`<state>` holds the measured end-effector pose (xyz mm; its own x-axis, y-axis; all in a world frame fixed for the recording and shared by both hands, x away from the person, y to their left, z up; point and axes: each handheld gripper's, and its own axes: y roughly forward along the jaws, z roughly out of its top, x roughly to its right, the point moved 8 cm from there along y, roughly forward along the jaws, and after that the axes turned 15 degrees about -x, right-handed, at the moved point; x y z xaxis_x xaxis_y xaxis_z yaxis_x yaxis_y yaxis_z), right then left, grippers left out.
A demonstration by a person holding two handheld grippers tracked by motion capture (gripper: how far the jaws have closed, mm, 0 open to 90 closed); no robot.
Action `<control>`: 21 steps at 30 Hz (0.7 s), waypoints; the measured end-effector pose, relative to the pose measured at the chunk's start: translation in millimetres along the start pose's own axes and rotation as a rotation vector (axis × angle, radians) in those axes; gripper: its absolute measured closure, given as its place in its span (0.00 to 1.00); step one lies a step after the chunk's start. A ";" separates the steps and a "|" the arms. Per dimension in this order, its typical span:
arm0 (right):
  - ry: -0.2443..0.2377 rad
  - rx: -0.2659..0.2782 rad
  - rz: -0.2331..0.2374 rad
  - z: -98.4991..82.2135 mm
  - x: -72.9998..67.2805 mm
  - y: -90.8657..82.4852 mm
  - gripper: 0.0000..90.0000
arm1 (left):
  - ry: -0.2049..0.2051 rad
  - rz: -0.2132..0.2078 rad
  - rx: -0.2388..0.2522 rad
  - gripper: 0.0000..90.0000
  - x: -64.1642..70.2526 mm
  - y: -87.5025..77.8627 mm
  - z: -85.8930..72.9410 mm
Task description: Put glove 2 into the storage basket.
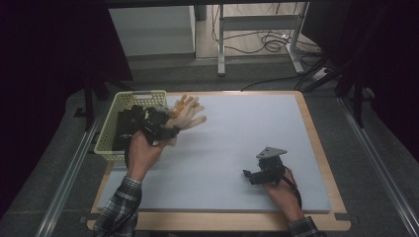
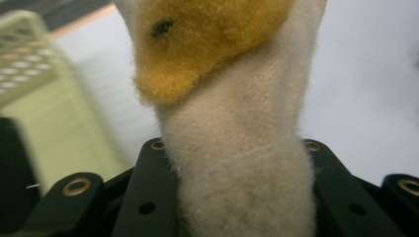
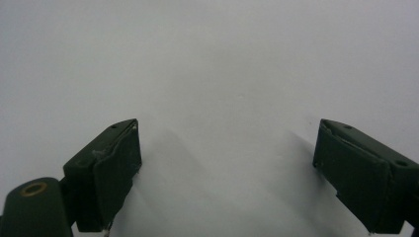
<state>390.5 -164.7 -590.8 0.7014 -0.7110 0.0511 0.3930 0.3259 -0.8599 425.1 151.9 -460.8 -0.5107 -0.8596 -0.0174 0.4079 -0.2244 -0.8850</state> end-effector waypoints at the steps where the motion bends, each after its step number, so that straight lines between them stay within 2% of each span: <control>1: 0.000 0.000 0.000 0.0 0.0 0.0 0.12 | -0.016 0.007 0.002 0.75 -7.1 -3.4 0.4; 5: 0.000 0.000 0.001 0.0 -0.1 -0.1 0.12 | -0.076 0.041 0.010 0.75 -38.1 -14.7 -1.9; 10: 0.001 0.002 0.000 0.1 0.0 0.1 0.12 | -0.165 0.081 0.004 0.75 -79.8 -20.8 -12.9; 16: 0.001 0.002 0.000 0.1 0.0 0.2 0.12 | -0.229 0.117 -0.008 0.75 -113.2 -16.2 -25.1; 21: 0.001 0.002 0.000 0.1 0.0 0.2 0.12 | -0.269 0.128 -0.037 0.74 -131.2 1.0 -32.8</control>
<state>390.7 -164.5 -590.9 0.7010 -0.7114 0.0504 0.3939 0.3274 -0.8589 467.7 279.6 -474.6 -0.2355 -0.9718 -0.0105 0.4256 -0.0934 -0.9001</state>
